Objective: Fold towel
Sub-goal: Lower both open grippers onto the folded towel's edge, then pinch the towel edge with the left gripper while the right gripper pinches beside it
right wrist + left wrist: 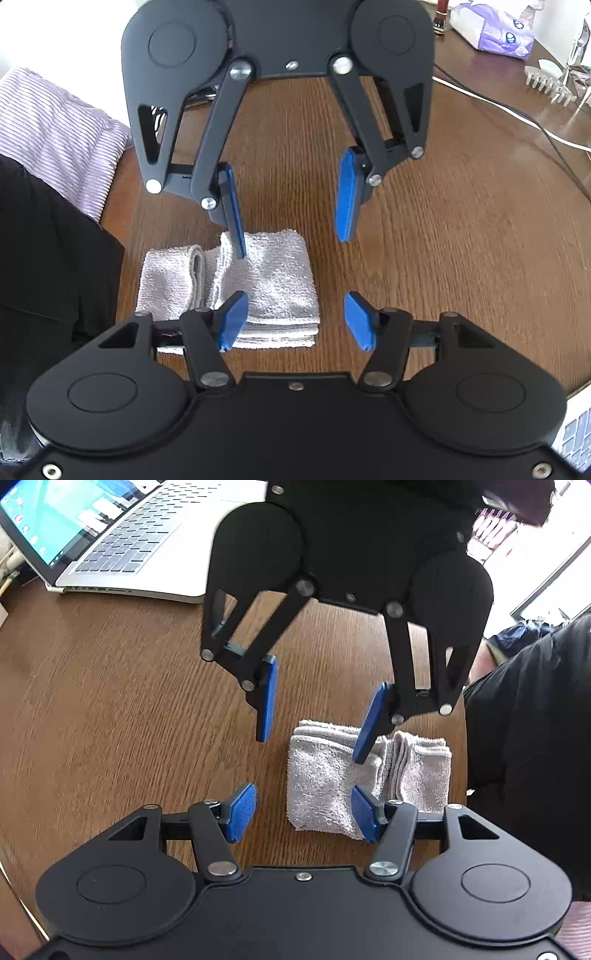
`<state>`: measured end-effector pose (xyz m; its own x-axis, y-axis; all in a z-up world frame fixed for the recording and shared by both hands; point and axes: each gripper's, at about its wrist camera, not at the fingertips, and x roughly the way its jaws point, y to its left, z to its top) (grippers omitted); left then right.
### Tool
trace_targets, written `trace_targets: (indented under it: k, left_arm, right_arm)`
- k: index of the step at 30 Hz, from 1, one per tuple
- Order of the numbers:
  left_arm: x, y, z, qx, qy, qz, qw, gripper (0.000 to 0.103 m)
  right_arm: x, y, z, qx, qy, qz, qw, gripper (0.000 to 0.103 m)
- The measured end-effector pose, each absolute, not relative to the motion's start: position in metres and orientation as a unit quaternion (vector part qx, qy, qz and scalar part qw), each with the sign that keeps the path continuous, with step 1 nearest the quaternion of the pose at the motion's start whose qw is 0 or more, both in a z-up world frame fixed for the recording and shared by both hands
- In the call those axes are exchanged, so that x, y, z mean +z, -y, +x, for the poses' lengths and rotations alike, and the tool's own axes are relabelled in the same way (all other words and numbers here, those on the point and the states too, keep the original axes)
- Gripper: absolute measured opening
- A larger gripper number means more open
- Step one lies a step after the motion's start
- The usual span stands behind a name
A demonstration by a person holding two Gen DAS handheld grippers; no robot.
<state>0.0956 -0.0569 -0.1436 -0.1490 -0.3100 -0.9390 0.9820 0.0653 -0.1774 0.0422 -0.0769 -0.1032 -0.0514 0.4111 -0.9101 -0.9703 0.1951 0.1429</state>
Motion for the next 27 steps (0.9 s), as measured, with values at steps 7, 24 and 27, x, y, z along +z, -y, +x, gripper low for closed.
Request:
trace_targets:
  k: [7,24,27]
  left_arm:
    - [-0.156,0.061,0.095,-0.603,-0.491,0.364,0.513,0.056]
    - [-0.17,0.06,0.082,-0.624,-0.464,0.361,0.515,0.017]
    - [-0.169,0.058,0.078,-0.624,-0.457,0.364,0.519,0.015]
  right_arm:
    - [-0.109,0.078,0.048,0.558,-0.479,-0.312,0.602,0.058]
    - [-0.127,0.073,0.043,0.578,-0.478,-0.344,0.565,0.027]
    - [-0.128,0.075,0.04,0.579,-0.471,-0.345,0.568,0.023]
